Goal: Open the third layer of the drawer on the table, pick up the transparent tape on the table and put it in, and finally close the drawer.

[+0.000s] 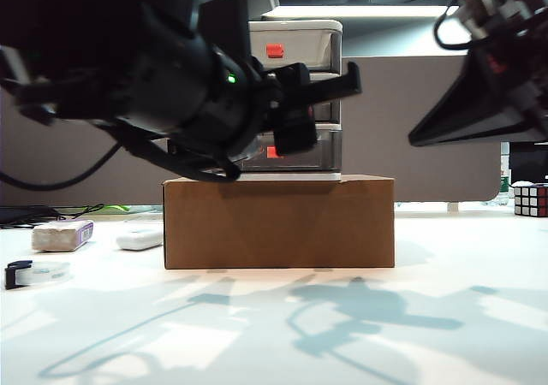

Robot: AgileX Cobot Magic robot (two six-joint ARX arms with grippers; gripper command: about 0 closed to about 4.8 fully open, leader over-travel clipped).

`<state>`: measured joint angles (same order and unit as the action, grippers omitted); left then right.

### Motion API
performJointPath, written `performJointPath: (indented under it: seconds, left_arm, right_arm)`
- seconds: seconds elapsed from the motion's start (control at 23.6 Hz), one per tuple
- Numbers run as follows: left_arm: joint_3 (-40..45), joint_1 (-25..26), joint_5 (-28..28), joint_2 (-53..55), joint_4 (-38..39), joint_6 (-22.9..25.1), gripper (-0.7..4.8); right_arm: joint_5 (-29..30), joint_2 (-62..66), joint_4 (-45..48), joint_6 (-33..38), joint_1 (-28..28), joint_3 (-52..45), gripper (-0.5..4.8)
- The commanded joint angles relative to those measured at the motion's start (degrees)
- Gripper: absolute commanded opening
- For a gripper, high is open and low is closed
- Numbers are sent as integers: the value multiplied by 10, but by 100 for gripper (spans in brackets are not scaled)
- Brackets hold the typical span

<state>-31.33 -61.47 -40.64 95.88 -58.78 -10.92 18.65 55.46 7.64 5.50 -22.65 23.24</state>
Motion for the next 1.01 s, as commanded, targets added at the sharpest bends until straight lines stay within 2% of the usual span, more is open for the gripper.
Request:
performJointPath:
  seconds: [0.04, 0.13, 0.72, 0.8, 0.85, 1.01]
  left_arm:
    - [-19, 0, -23, 19, -3, 14, 187]
    - [-35, 0, -45, 34, -3, 23, 184]
    - [-74, 6, -76, 61, 9, 41, 172]
    - [-74, 9, -76, 61, 14, 40, 145]
    - [-74, 10, -75, 61, 17, 40, 111]
    - [-74, 14, -68, 62, 18, 40, 111]
  right_arm:
    - [29, 28, 34, -12, 0, 17, -5]
    - [34, 41, 38, -19, -1, 27, -5]
    - [36, 43, 47, -26, 0, 28, -5]
    - [36, 43, 47, -26, 0, 28, -5]
    - [36, 43, 47, -26, 0, 28, -5]
    - [36, 43, 47, -27, 0, 28, -5]
